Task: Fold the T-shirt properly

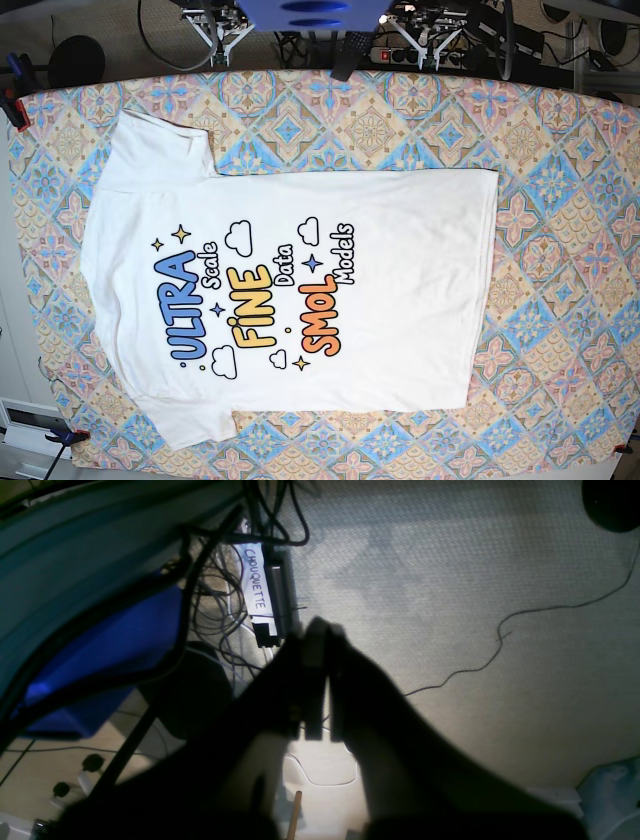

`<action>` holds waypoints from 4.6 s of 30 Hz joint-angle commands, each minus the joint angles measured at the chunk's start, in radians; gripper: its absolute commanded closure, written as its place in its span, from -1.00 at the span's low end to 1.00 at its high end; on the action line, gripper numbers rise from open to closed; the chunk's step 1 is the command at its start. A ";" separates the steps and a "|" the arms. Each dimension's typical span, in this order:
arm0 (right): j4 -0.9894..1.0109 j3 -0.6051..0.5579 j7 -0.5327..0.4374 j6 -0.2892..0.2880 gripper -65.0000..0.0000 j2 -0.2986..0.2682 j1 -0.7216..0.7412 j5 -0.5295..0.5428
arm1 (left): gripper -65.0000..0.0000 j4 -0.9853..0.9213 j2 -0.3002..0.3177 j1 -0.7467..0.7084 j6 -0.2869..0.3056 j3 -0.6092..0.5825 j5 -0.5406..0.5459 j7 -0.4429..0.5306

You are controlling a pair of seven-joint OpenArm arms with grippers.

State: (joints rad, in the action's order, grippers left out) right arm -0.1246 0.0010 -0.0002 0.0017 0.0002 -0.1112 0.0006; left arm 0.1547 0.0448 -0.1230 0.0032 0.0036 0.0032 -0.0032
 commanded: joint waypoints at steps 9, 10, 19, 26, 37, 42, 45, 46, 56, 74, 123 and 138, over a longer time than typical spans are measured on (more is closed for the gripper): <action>0.000 0.001 -0.002 0.001 1.00 -0.001 -0.005 0.000 | 0.98 0.003 0.004 -0.005 -0.004 -0.001 0.002 0.006; 0.000 0.001 -0.002 0.001 1.00 -0.001 -0.005 0.000 | 0.98 0.003 0.004 -0.005 -0.004 -0.001 0.002 0.006; 0.000 0.001 -0.001 0.001 1.00 -0.001 -0.005 0.000 | 0.98 0.003 0.004 -0.007 -0.004 -0.001 0.002 0.006; 0.000 0.001 -0.001 0.001 1.00 -0.001 -0.005 0.000 | 0.98 0.003 0.004 -0.007 -0.004 -0.001 0.002 0.006; 0.000 0.001 0.001 0.001 1.00 -0.001 -0.032 0.000 | 0.98 0.027 0.019 -0.053 -0.004 -0.003 -0.009 0.006; -0.074 0.001 -0.002 0.001 1.00 -0.007 -0.147 0.000 | 0.98 0.182 0.074 -0.180 -0.004 -0.003 -0.009 0.006; -0.186 0.001 -0.005 0.001 1.00 -0.009 -0.261 0.000 | 0.98 0.268 0.108 -0.252 -0.004 -0.003 -0.009 0.004; -0.234 0.001 -0.005 0.001 1.00 -0.019 -0.304 0.000 | 0.98 0.293 0.120 -0.280 -0.004 -0.003 -0.009 0.004; -0.706 0.123 -0.027 0.001 1.00 -0.115 -0.652 0.002 | 0.98 0.702 0.232 -0.590 -0.004 0.002 0.005 0.002; -1.558 0.201 0.021 0.001 1.00 -0.119 -0.971 0.210 | 0.98 1.641 0.407 -0.963 -0.006 0.166 0.527 -0.051; -1.765 0.208 0.440 0.001 0.47 -0.115 -0.648 0.281 | 1.00 1.291 0.228 -0.211 -0.006 0.115 0.999 -0.536; -1.564 0.350 0.544 -0.001 0.20 -0.122 -0.470 0.617 | 1.00 1.293 0.231 -0.248 -0.006 0.118 1.001 -0.536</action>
State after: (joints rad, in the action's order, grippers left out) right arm -1.6680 0.3458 0.5678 0.0128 -0.1108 -0.5869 0.6106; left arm 1.4334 0.2657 -0.3683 -0.0036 0.1181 1.0031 -0.5346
